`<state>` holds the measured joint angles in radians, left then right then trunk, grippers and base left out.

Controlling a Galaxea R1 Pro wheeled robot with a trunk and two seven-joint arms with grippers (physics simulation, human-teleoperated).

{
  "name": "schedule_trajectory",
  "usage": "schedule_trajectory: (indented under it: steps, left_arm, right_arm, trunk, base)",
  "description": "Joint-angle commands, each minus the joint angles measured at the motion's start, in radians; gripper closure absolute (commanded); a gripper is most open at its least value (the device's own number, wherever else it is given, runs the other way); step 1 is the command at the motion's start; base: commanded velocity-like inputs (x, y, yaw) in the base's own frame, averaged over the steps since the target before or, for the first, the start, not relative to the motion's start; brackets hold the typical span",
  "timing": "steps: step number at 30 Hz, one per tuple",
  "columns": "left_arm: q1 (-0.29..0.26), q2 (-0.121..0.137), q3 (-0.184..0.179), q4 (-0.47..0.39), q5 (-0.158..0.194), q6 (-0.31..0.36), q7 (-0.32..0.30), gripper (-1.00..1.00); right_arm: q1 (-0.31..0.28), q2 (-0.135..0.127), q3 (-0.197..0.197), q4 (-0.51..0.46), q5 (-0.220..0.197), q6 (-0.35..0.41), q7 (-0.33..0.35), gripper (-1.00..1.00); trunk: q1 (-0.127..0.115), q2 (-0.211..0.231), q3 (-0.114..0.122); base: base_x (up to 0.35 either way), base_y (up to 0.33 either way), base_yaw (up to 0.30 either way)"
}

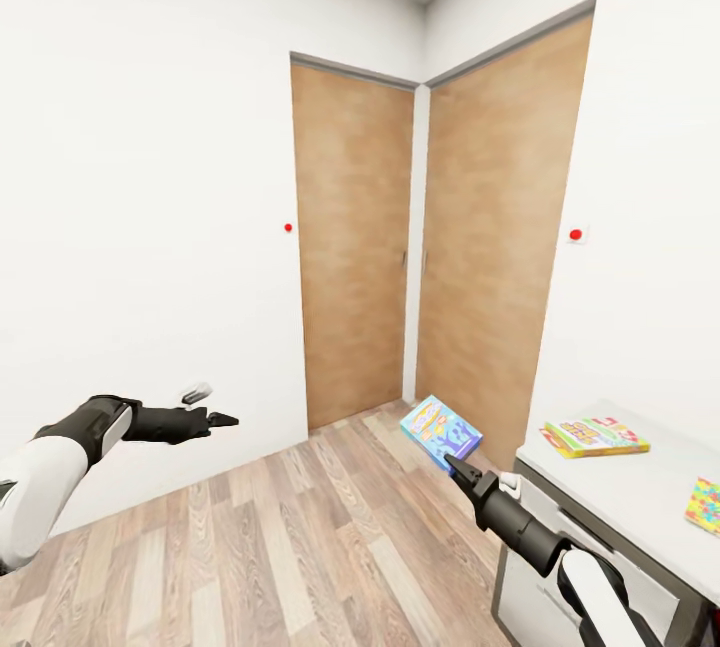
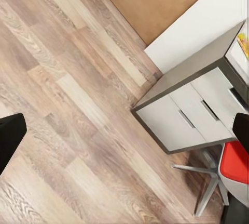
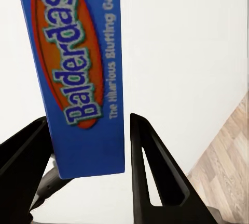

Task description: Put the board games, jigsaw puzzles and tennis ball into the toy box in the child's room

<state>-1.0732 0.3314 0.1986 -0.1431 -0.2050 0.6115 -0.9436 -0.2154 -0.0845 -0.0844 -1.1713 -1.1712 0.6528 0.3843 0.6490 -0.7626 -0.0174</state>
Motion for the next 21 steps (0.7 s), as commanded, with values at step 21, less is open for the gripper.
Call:
schedule_trajectory:
  steps: [21]
  left_arm:
    - [-0.001,0.0,0.009,-0.001,-0.01,0.006,-0.005,-1.0]
  right_arm:
    - [-0.001,0.002,-0.002,0.004,-0.002,0.007,0.001,1.0]
  trunk:
    - [0.0,-0.001,0.017]
  base:
    - [0.0,0.001,-0.246]
